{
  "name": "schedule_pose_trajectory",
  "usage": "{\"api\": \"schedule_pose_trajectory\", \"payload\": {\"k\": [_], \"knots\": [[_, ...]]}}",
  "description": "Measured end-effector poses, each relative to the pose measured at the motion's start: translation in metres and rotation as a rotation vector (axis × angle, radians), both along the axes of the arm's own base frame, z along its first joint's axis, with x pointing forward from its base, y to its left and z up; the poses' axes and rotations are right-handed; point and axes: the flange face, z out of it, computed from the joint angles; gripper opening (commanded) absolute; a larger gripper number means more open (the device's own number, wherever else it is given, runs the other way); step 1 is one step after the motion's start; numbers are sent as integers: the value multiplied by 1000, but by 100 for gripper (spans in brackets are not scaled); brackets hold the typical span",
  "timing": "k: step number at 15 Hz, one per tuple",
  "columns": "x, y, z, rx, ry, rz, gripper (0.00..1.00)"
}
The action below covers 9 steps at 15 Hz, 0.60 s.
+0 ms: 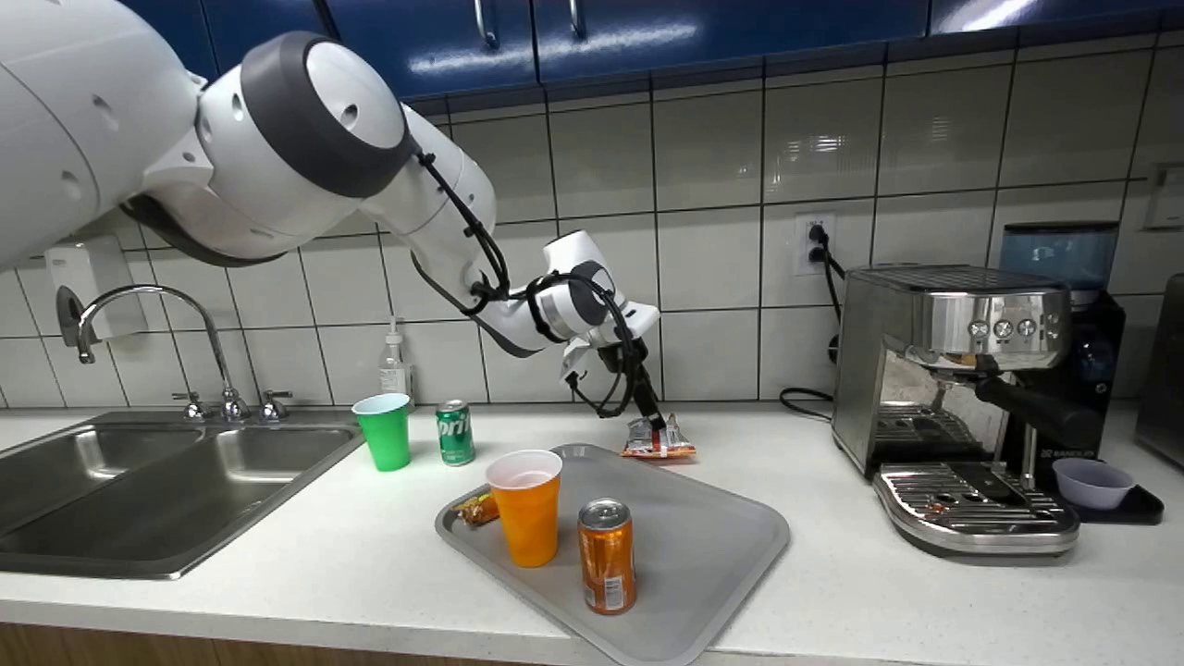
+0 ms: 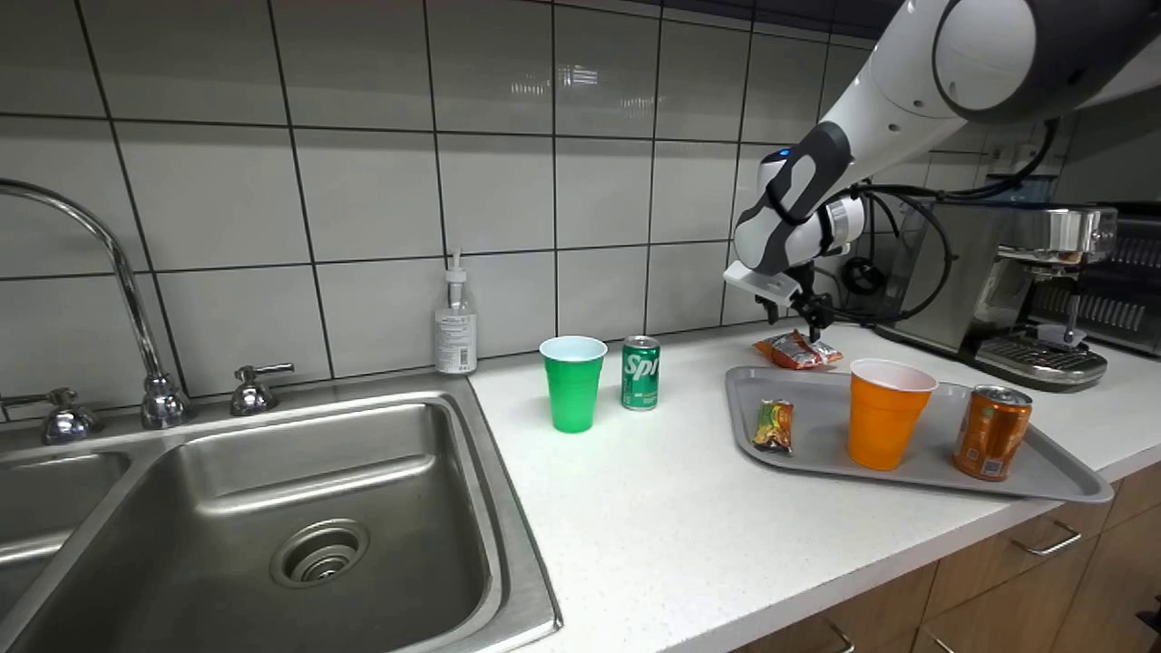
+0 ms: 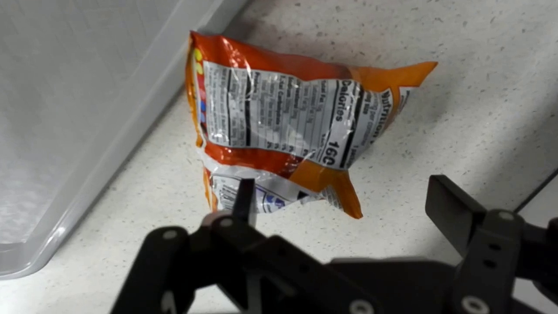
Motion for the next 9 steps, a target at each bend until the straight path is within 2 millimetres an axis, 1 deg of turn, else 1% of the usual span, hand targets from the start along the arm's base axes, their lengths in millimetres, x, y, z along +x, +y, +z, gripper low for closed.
{"api": "schedule_pose_trajectory", "payload": {"k": [1, 3, 4, 9], "knots": [[1, 0, 0, -1, 0, 0, 74], [3, 0, -1, -2, 0, 1, 58], [3, 0, -1, -3, 1, 1, 49], [6, 1, -1, -4, 5, 1, 12]]}}
